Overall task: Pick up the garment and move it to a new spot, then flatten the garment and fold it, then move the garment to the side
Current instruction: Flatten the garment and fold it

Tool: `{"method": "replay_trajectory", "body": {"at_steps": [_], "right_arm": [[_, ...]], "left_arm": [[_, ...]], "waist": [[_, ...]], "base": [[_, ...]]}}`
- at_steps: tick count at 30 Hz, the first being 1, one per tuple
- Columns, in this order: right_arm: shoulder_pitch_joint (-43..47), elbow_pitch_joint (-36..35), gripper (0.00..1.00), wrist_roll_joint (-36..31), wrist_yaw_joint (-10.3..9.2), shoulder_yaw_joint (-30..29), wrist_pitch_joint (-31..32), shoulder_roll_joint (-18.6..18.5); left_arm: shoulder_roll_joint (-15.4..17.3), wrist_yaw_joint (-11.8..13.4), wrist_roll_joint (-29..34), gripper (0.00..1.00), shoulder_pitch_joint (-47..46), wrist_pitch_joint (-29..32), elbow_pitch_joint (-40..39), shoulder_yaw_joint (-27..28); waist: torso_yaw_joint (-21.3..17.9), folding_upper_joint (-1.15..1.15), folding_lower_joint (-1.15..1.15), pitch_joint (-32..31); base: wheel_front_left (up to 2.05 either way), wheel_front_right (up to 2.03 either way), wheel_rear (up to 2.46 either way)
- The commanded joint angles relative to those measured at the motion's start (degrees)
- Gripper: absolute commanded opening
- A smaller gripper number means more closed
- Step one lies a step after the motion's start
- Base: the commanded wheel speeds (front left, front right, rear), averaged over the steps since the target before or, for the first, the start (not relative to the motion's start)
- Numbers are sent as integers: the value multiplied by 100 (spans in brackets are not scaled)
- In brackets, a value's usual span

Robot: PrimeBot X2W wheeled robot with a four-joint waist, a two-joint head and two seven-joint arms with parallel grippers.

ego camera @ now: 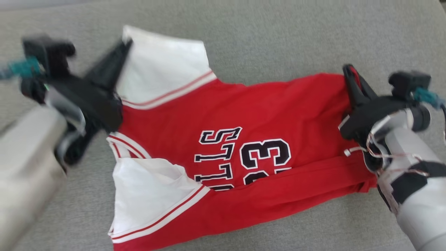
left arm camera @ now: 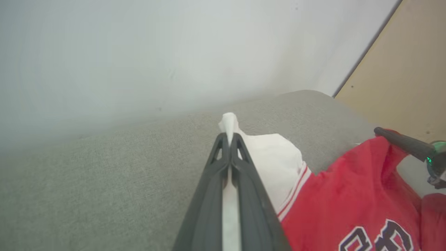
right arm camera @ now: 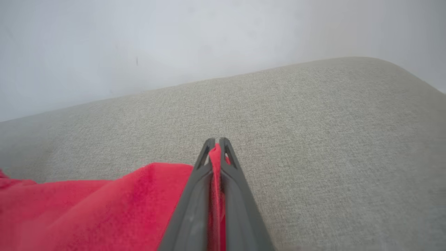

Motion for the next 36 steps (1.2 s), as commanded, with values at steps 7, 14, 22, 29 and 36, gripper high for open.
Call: {"method": "replay_trajectory", "body": {"at_steps": [7, 14, 22, 29, 36], "right_arm": [[962, -336, 0, 459, -12, -365, -449, -345], [1842, -1055, 0, 754, -12, -929, -496, -493], [3273, -2102, 0, 585, -12, -1692, -489, -238], [3640, -2306, 100, 543, -12, -1788, -461, -252], [3666, -2310, 100, 405, -12, -1835, -141, -368]], "left_arm": [[186, 591, 720, 0, 1880, -46, -1986, 764], [85, 1021, 1304, 0, 3408, -47, -3002, 1314], [-380, 1075, 1610, 0, 4999, -49, -3106, 2003], [-895, 919, 1962, 100, 5601, -49, -2840, 2769], [-1423, 916, 3147, 100, 5847, -50, -2850, 4135]], "waist": [[450, 0, 1, -545], [650, 0, 1, -682], [626, 0, 1, -858], [559, 0, 1, -970], [577, 0, 1, -1055]], "base": [[0, 0, 0], [0, 0, 0], [0, 0, 0], [0, 0, 0], [0, 0, 0]]}}
